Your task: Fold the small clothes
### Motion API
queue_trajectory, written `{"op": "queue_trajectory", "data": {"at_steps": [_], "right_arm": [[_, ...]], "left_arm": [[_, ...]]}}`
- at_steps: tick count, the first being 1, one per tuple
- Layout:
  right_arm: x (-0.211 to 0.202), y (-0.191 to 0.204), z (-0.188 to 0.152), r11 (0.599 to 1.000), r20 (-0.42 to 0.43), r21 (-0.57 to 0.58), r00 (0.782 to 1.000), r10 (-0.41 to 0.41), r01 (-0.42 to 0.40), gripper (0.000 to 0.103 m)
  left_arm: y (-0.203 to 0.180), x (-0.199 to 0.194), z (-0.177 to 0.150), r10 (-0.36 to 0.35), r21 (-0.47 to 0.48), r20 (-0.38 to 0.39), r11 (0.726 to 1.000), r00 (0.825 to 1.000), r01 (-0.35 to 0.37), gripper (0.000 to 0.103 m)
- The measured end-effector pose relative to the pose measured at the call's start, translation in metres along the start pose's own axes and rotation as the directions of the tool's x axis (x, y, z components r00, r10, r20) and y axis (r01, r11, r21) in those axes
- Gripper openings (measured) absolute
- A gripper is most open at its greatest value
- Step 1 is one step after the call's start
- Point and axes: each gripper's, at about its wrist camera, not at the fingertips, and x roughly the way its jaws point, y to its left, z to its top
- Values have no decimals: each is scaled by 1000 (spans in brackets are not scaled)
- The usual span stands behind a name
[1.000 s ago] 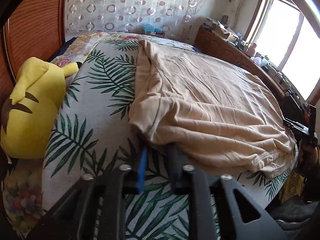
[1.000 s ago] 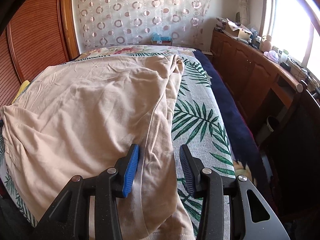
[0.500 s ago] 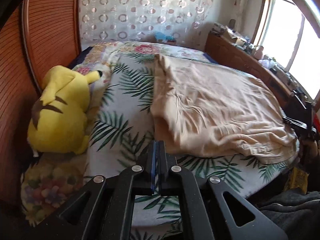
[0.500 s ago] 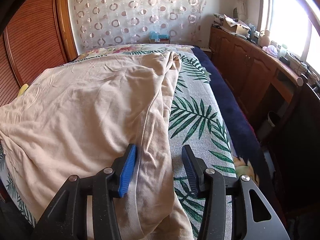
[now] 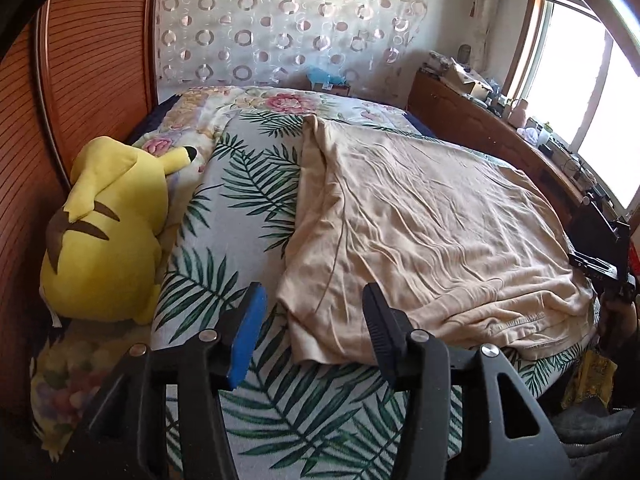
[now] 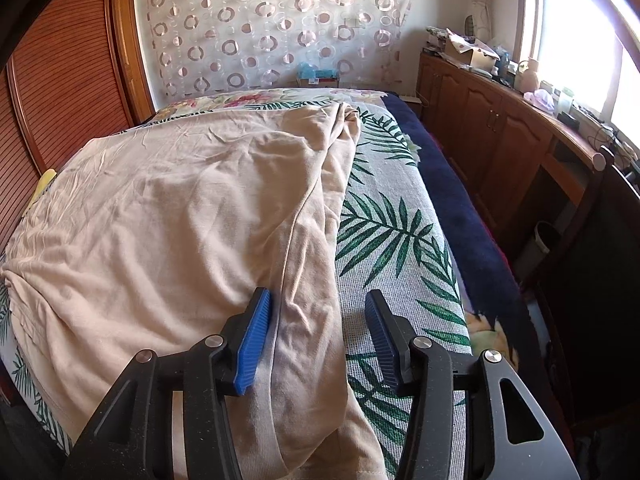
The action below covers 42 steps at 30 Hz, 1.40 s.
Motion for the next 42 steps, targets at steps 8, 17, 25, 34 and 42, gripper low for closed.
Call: {"op": "queue_trajectory", "data": {"at_steps": [8,17,25,34,42], "right_arm": [[0,-2,-1,1000,0,0,1000,1,-1,52],[0,-2,-1,1000,0,-1,1000,0,0,52],[0,-3,-1,1000,-3,-3,1000,1,-1,52],[-14,6,0,998,15,1,998,62,-62,69],[-25,44,-10,989,5,-80,992,128,-127,74]], "left_arm": [[-8,26,0,24,36,-46,999,999,-23,71],[-4,35,-2,63,24,-54,998,997,-62,76],[-4,35,-2,69,26,-58,997,996,-67,76],[-3,37,0,72,21,-59,997,996,-71,76],[-3,40,-5,67,19,-69,998,995,-66,76]]}}
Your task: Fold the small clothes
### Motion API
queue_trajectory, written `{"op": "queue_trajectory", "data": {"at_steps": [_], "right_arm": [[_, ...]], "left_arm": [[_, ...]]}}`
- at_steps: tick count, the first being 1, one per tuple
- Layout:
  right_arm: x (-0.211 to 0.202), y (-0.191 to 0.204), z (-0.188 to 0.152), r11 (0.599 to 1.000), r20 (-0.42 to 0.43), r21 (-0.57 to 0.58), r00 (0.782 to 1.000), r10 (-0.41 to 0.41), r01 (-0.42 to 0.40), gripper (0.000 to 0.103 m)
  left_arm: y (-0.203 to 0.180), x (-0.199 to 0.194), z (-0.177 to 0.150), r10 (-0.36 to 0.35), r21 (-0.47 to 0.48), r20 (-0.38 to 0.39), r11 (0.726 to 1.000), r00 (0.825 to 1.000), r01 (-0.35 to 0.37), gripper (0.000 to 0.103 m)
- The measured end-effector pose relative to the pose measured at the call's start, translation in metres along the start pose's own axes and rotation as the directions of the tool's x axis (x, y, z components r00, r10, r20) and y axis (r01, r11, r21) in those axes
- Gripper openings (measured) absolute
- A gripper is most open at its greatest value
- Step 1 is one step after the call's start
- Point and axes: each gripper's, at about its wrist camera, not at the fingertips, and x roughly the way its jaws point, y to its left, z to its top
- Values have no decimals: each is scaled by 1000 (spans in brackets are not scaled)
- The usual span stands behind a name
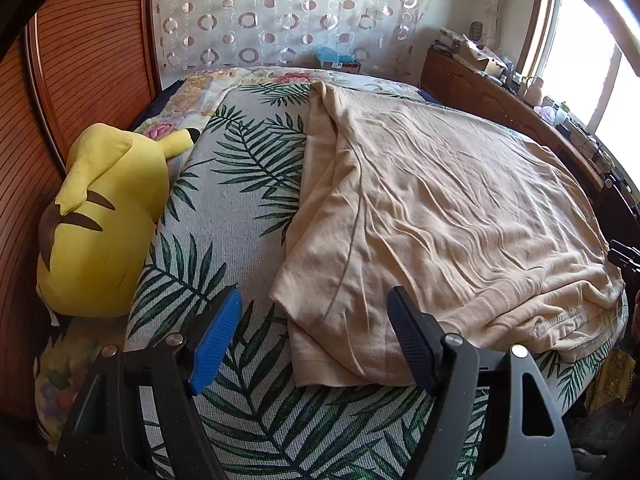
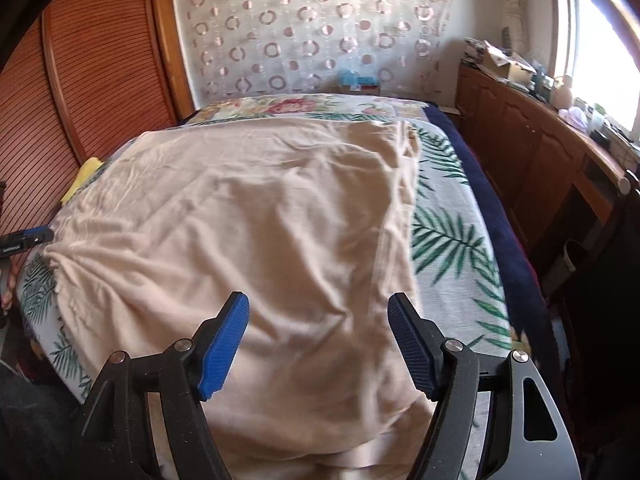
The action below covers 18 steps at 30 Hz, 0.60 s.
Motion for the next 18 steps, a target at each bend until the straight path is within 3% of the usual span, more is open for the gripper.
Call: {"op": "queue_trajectory", "data": {"at_steps": [18], "right_arm": [[16,6,-14,996,-22,-52,996,-81,79,74]], "left_arm": [[-5,3,-7,16,15,10,1000,1000,-16,74]]}}
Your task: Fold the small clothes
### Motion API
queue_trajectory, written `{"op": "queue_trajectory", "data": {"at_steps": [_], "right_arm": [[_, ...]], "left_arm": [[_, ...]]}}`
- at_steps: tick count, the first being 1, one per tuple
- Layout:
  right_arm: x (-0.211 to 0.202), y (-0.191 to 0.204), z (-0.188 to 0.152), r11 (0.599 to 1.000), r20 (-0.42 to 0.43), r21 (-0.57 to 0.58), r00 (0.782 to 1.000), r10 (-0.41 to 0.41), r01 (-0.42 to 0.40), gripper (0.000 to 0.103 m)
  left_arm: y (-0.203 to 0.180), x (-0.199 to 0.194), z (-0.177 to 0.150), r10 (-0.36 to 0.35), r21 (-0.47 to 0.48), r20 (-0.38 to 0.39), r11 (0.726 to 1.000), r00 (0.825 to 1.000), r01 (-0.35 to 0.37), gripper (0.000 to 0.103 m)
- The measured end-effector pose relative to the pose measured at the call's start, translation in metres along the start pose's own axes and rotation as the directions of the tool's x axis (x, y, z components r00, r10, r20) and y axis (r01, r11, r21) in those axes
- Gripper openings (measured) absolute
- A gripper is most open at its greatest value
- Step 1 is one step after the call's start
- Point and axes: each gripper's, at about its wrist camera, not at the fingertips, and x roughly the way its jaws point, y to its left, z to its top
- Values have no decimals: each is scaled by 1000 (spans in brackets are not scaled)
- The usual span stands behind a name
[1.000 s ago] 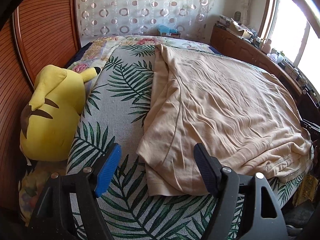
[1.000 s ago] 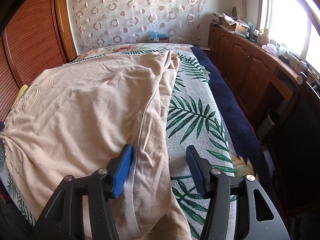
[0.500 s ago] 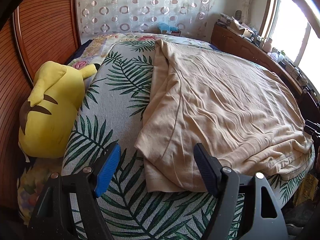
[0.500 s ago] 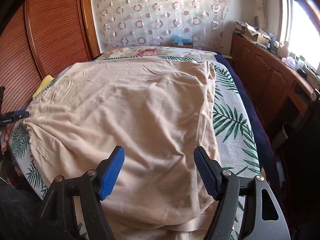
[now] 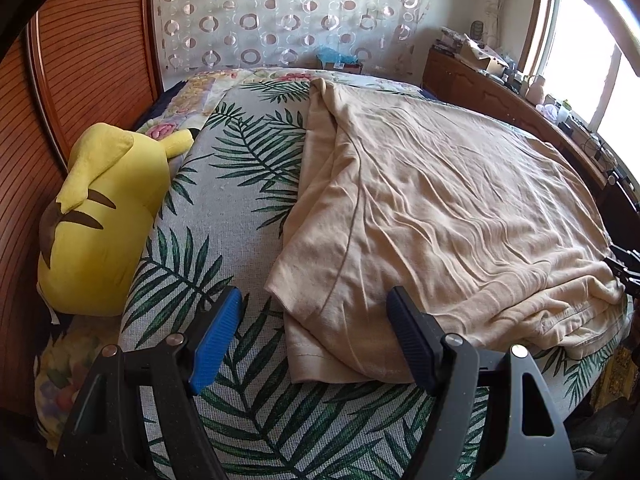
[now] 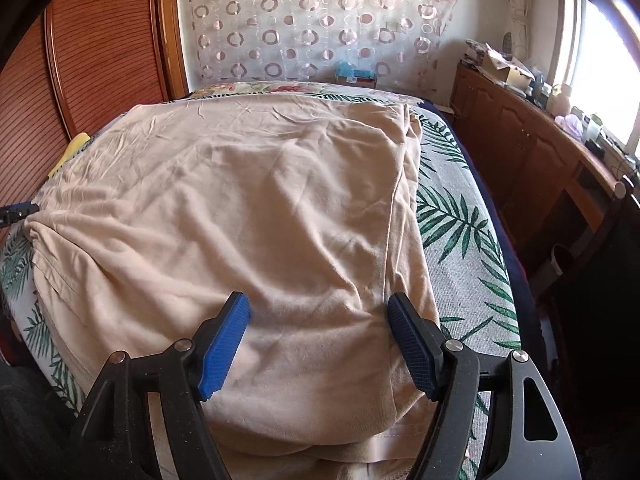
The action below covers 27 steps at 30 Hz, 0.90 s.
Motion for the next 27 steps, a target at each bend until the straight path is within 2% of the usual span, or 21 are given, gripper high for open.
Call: {"op": "queue_trajectory", "data": {"at_steps": [1,3,4,7,8,9,14,16,18,23,27], "right_arm": [[-1,0,-1,1000,6,-5,1000,-4,4,74],[-1,-2,-3,1000,15,-5,1000,-2,2,74],[-1,-3,-4,1000,16,-4,1000,1,-1,74],[-2,-6,-7,1000,25,-8,1000,5,-5,74],[-2,-7,-8,1000,27,-10,1000,6,-5,74],[-2,-8,-8,1000,28,-10,1000,8,-8,74],[-4,-14,-11,1000,31,-3,999,27,-27,74],[-6,-19,-10,998,36,16,997,63,-63,74],[-9,-23,-10,995,45,37,995,88,-90,74],[-19,-29,-10,996,71,56,995,66,-70,74],[-28,-37,-9,996,101,69,994,52,-59,74]], "left_arm": [[-3,-1,-1,2,11,3,1000,1000,-2,70],[-8,-1,-2,15,36,11,999,1000,-16,54],[-9,-1,-2,14,50,13,999,1000,-14,51],[-16,-1,1,-10,88,9,996,1000,9,25],[-18,-1,2,-14,100,4,995,1000,13,11],[-20,-2,4,-20,109,3,994,1000,20,8],[-40,-21,25,-141,130,65,983,988,132,7],[-54,-29,36,-179,160,93,974,979,163,7],[-69,-36,51,-229,184,111,961,967,207,7],[-118,-49,87,-335,264,143,920,931,290,7],[-163,-58,108,-413,338,145,875,899,347,7]]}}
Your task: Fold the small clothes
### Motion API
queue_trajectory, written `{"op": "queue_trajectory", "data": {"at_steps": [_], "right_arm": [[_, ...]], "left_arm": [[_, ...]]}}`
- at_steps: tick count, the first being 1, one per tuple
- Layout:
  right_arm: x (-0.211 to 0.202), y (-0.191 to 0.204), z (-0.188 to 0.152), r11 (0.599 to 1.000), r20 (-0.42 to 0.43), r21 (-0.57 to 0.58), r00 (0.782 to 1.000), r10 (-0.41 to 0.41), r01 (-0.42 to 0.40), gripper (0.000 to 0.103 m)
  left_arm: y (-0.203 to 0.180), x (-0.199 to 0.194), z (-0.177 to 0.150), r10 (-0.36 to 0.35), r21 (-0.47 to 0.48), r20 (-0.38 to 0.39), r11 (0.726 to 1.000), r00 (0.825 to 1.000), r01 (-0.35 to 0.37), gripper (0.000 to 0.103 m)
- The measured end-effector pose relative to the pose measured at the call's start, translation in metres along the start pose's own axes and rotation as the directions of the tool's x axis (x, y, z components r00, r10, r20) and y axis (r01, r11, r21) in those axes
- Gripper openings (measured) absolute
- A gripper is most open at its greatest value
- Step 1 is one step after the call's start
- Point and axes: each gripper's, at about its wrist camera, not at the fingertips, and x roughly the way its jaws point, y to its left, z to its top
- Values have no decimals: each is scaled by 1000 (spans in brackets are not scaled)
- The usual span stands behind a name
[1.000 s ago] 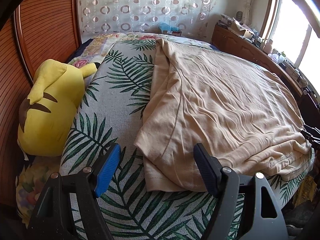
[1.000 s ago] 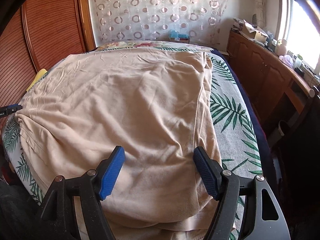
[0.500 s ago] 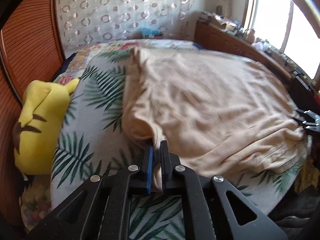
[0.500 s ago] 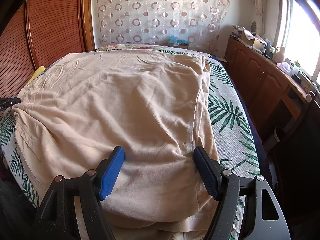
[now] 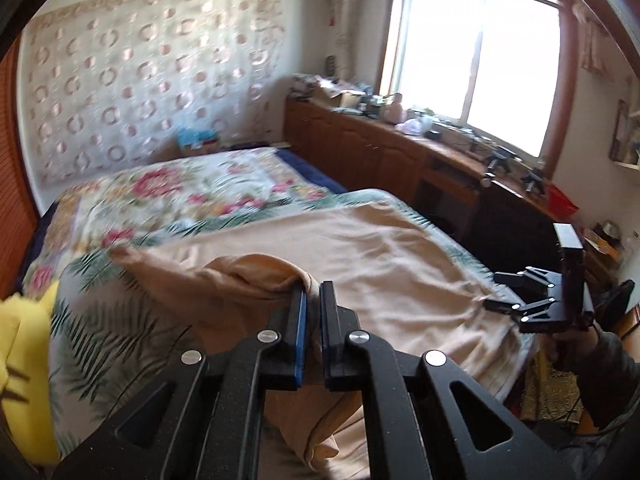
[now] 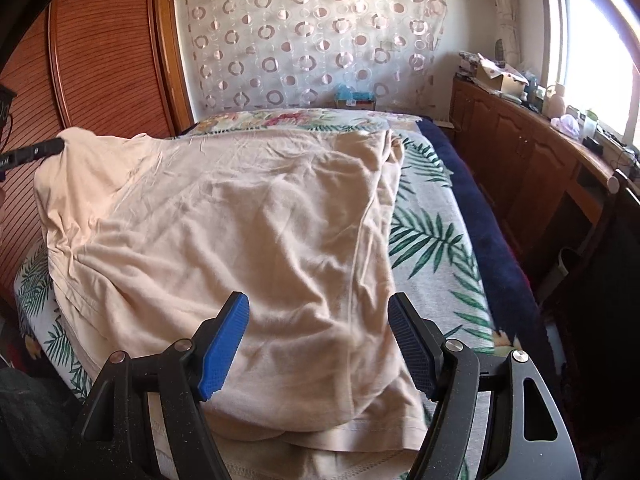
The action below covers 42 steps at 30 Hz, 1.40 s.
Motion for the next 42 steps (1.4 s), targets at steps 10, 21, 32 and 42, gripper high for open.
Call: {"op": "queue_trajectory", "data": {"at_steps": [10,21,32,42], "right_arm": [[-27,-18,-3,998,65,44,997,-44,41,74],[-25,-23,-5,997,43,61,998,-47,45,74],[10,14,31,998,38,-54,999,31,-29,74],[57,62,74,980,19,-146,990,142,-138,74]], "left_arm": [[-95,41,46,-206,124,-42,970,978,210,7],[-87,55,41,-119,133,-58,983,991,125,74],[5,41,-5,80,1,-69,997,994,-80,75],[61,20,-30,205,-75,-73,975,976,-211,75]]}}
